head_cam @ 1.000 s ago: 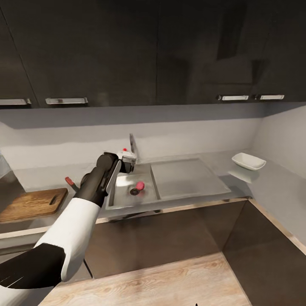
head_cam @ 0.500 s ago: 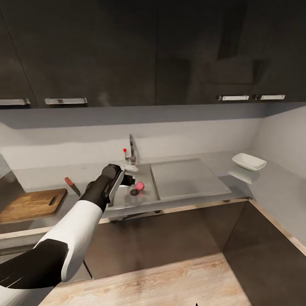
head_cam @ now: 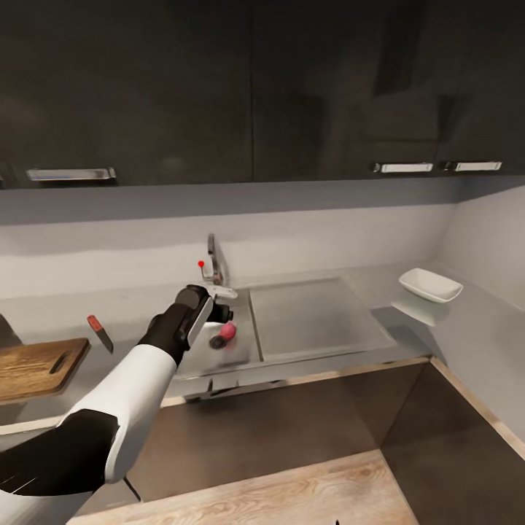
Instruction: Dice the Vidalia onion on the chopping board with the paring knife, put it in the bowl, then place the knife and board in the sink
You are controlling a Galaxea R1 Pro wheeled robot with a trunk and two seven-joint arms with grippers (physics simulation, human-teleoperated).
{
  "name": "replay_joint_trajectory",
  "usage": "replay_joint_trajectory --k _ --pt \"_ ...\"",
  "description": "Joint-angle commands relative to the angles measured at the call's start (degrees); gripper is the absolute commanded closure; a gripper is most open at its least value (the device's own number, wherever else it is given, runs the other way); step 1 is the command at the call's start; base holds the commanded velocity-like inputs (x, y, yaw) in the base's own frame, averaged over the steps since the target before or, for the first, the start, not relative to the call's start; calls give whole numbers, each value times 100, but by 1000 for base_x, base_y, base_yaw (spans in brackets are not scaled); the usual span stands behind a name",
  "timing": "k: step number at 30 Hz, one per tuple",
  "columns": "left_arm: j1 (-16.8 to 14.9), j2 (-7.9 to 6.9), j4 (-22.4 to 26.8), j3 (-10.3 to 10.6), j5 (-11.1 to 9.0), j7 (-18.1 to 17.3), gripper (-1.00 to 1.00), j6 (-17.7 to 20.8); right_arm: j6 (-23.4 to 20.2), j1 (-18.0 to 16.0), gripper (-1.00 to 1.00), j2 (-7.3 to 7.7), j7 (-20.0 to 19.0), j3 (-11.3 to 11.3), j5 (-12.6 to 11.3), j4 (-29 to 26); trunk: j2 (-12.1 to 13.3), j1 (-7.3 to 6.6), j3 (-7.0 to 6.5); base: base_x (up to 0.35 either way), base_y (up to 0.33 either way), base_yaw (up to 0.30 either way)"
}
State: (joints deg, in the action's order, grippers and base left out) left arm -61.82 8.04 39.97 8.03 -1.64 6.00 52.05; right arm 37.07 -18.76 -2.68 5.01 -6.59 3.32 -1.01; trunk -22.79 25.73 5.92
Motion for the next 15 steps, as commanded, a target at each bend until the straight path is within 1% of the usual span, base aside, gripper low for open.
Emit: replay_joint_trajectory --k 1,7,15 --pt "-6 -2 -18 15 -21 35 -100 11 17 -5 -100 1 18 -36 37 4 -13 6 17 176 -19 0" --pt "-6 -4 -212 15 -14 40 -100 -293 14 -5 -100 -3 18 -36 37 4 -13 6 45 49 -5 0" --pt "-6 -56 -328 15 -12 41 -100 -348 14 -5 -100 -5 18 -36 37 4 -13 6 81 2 0 0"
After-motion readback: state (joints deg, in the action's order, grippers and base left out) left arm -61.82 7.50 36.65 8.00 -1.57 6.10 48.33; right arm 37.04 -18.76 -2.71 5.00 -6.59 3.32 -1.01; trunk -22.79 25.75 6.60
